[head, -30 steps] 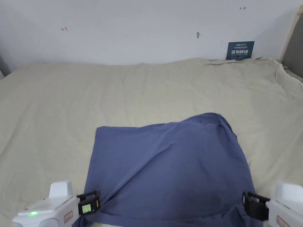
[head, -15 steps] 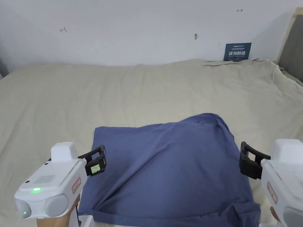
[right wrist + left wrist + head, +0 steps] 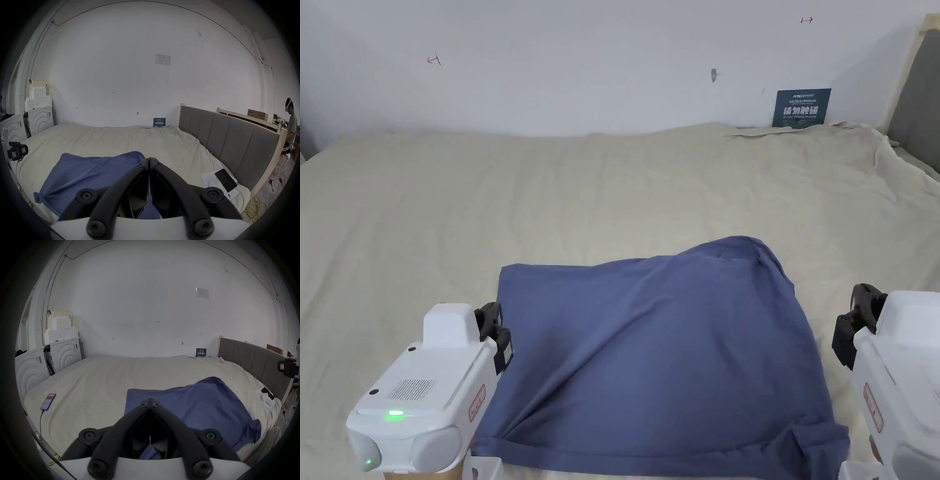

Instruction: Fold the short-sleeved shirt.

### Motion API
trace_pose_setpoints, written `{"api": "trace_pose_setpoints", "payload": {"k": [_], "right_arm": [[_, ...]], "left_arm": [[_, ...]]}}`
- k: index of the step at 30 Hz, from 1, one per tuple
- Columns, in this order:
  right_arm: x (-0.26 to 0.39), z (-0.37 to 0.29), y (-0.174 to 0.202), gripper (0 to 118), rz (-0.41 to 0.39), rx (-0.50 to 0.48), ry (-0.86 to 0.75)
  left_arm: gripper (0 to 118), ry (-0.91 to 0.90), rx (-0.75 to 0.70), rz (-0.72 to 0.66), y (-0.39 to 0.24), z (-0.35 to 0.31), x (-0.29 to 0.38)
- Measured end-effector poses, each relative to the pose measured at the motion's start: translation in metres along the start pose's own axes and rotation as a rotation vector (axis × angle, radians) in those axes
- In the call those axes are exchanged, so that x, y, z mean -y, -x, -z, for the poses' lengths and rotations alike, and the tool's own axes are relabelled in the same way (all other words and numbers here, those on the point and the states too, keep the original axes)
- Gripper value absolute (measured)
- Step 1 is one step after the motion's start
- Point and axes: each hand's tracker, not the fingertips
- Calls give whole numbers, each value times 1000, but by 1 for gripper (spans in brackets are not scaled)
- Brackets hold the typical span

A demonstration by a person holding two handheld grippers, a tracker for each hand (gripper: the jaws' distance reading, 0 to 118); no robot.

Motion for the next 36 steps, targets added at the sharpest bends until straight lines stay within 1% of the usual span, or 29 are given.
{"api": "trace_pose_setpoints", "payload": {"k": [5,6,10,11,14,15,16,18,19,20,21,22,28,30,31,33,34,35,36], "right_arm": [[2,1,-2,0,11,-9,12],[2,1,-2,0,12,-10,14],[6,3,-2,0,5,-12,31],[7,4,-2,0,0,-11,35],[10,4,-3,0,-5,-18,50],[11,5,-3,0,-8,-19,54],[12,5,-4,0,-10,-18,57],[14,5,-5,0,-10,-18,64],[15,6,-6,0,-8,-21,70],[16,6,-5,0,-4,-22,76],[17,7,-6,0,-3,-23,79],[18,7,-6,0,-3,-22,83],[26,9,-7,0,-12,-24,112],[28,9,-8,0,-13,-24,121],[29,9,-9,0,-15,-23,124],[30,9,-10,0,-15,-20,132],[31,9,-11,0,-14,-20,136],[32,9,-12,0,-13,-18,140],[34,8,-13,0,-12,-16,144]], "left_arm": [[0,145,18,-35,12,7,6],[0,204,35,-51,16,10,9],[0,328,0,-67,27,16,25],[0,383,-20,-71,31,19,31],[0,503,-16,-128,43,25,48],[6,514,-12,-150,47,26,54],[19,530,-28,-162,51,27,59],[53,589,-33,-172,60,31,73],[73,629,-44,-167,62,34,79],[81,648,-66,-166,65,37,86],[86,659,-73,-163,67,38,92],[87,671,-76,-159,67,37,97],[87,734,-109,-228,80,45,127],[84,729,-116,-228,79,44,131],[69,719,-114,-228,78,44,132],[29,705,-91,-225,77,45,130],[13,706,-68,-229,75,45,130],[9,701,-59,-234,72,46,130],[8,696,-62,-228,68,47,130]]}}
